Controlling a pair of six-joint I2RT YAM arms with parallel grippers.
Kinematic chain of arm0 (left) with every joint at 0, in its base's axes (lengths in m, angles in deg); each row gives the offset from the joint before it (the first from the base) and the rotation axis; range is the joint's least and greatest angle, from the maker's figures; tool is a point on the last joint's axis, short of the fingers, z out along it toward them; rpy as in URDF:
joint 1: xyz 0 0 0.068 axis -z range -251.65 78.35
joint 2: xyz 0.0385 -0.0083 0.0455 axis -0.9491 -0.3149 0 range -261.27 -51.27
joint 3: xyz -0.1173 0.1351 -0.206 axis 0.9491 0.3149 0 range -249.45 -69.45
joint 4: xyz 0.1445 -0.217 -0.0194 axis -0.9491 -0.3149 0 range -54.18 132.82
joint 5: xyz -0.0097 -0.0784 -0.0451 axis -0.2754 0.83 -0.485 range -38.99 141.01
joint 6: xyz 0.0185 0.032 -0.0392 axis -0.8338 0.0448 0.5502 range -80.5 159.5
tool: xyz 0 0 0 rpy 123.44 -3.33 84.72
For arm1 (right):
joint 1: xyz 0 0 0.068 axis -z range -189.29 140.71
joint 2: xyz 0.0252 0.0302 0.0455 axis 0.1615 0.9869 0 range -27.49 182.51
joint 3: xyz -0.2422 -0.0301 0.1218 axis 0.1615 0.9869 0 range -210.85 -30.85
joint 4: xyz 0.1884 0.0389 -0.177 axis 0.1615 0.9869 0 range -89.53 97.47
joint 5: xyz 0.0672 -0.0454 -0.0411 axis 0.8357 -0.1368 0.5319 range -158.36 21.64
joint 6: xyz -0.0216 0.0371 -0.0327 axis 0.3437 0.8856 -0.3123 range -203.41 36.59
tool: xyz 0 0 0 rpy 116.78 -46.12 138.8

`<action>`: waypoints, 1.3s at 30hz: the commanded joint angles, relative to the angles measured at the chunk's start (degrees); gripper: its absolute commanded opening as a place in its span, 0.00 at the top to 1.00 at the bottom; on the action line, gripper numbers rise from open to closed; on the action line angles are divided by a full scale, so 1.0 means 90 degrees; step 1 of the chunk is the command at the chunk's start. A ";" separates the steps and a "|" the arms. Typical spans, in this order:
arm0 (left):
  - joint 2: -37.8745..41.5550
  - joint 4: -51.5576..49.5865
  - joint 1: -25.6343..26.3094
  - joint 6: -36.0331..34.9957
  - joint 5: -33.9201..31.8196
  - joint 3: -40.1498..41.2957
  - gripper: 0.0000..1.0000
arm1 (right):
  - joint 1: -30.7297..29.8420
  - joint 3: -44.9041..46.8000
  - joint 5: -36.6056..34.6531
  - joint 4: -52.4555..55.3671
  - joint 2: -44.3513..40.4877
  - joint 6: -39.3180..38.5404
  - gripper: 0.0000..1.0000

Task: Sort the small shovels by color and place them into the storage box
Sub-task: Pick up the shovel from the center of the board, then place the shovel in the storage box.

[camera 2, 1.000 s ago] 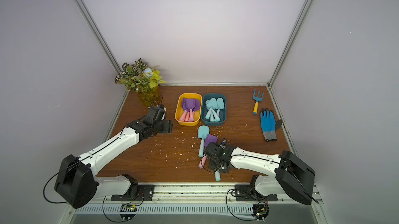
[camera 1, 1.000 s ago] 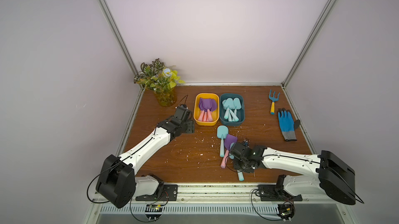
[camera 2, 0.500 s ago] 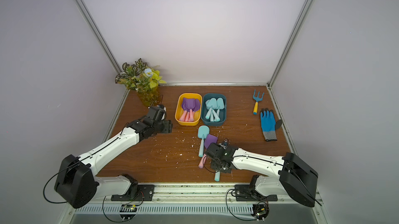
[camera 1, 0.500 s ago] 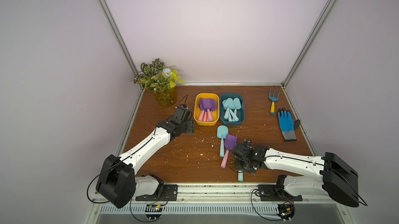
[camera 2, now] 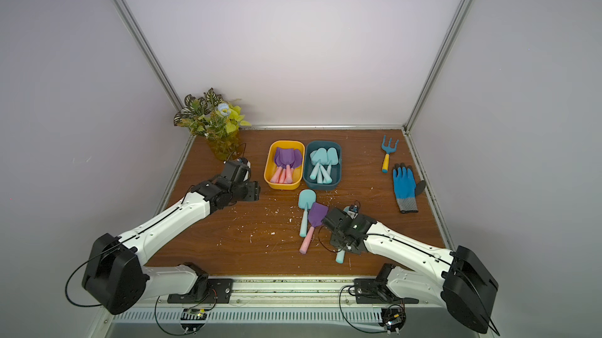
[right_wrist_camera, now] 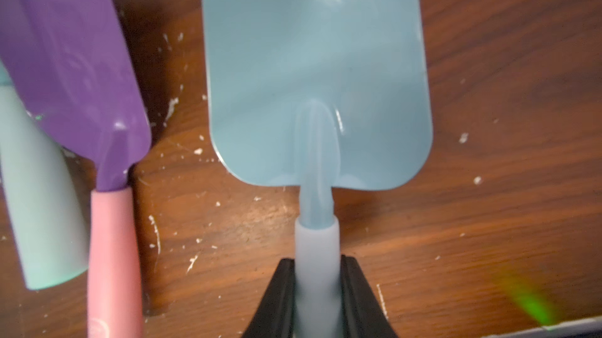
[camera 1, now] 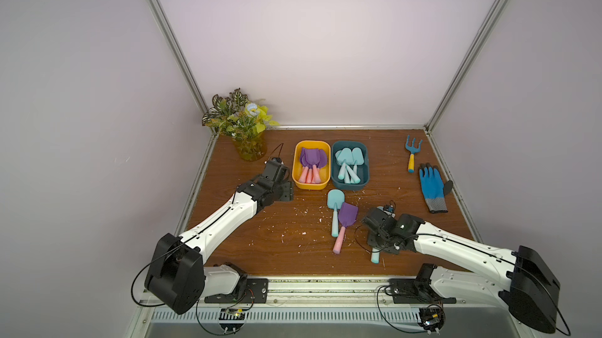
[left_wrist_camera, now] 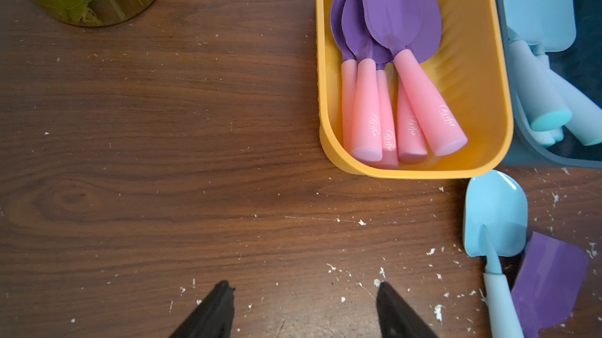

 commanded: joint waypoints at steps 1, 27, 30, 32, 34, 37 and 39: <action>0.0111 0.0018 -0.0071 -0.0066 0.0048 0.0083 0.29 | 0.0492 -0.0556 -0.0408 0.0382 -0.0179 -0.0838 1.00; 0.0086 0.0027 -0.0102 -0.0095 0.0190 0.0053 0.29 | 0.2669 -0.8693 -0.0403 0.2119 0.5662 -0.5366 1.00; 0.0122 0.0048 -0.0103 -0.0101 0.0214 0.0080 0.29 | 0.2726 -0.9852 -0.0706 0.2658 0.6553 -0.5632 1.00; 0.0144 0.0050 -0.0115 -0.0104 0.0218 0.0098 0.29 | 0.2740 -1.0362 -0.0751 0.2826 0.6931 -0.5770 1.00; 0.0169 0.0052 -0.0121 -0.0107 0.0239 0.0130 0.29 | 0.2777 -1.0534 -0.0783 0.2827 0.7135 -0.5853 1.00; 0.0207 0.0057 -0.0132 -0.0117 0.0238 0.0173 0.29 | 0.2832 -1.0367 -0.0762 0.2655 0.7190 -0.5945 1.00; 0.0212 0.0057 -0.0139 -0.0128 0.0255 0.0180 0.28 | 0.2890 -1.0175 -0.0714 0.2516 0.7178 -0.6004 1.00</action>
